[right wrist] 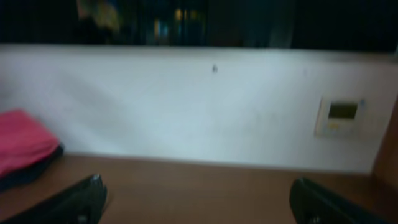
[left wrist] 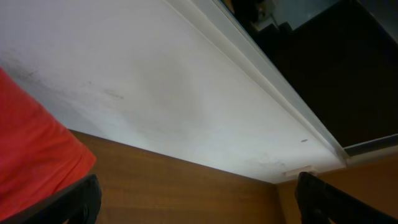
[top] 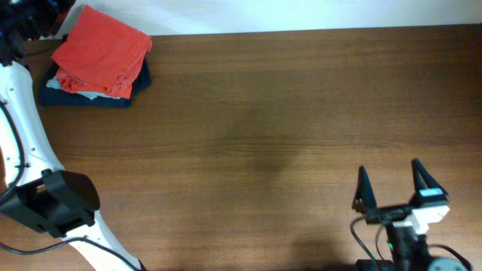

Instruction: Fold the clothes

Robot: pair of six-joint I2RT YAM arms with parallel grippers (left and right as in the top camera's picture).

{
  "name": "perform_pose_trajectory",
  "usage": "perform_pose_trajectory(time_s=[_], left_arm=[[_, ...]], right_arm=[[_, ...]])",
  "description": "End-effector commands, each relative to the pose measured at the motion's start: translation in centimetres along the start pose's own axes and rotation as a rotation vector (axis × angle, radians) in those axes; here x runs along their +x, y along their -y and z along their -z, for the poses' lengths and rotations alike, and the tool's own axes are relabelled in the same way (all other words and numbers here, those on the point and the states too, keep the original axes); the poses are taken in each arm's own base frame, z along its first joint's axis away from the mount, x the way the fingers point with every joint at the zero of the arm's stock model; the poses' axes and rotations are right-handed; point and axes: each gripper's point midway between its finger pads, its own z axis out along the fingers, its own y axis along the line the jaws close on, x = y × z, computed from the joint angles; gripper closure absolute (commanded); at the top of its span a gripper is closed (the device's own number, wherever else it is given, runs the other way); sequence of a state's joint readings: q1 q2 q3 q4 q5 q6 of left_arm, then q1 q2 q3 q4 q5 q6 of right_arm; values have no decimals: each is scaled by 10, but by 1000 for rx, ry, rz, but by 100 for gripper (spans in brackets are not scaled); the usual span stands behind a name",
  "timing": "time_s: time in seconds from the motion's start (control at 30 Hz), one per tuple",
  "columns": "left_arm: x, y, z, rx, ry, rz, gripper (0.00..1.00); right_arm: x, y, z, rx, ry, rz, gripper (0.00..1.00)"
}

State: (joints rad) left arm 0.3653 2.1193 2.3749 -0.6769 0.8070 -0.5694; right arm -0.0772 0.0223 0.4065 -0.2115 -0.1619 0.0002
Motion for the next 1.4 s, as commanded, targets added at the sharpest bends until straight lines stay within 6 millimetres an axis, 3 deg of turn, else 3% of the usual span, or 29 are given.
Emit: perform_pose_trajectory(time_s=[0.0, 0.37, 1.03, 1.37], left_arm=[[0, -3, 0, -3, 1, 1, 1], [0, -3, 0, -3, 1, 1, 1], [0, -3, 0, -3, 1, 1, 1], [0, -3, 0, -3, 1, 1, 1]], right_arm=[[22, 3, -9, 6, 27, -8, 1], [86, 10, -21, 30, -39, -19, 1], [138, 9, -20, 30, -166, -40, 1], [155, 9, -17, 31, -235, -52, 2]])
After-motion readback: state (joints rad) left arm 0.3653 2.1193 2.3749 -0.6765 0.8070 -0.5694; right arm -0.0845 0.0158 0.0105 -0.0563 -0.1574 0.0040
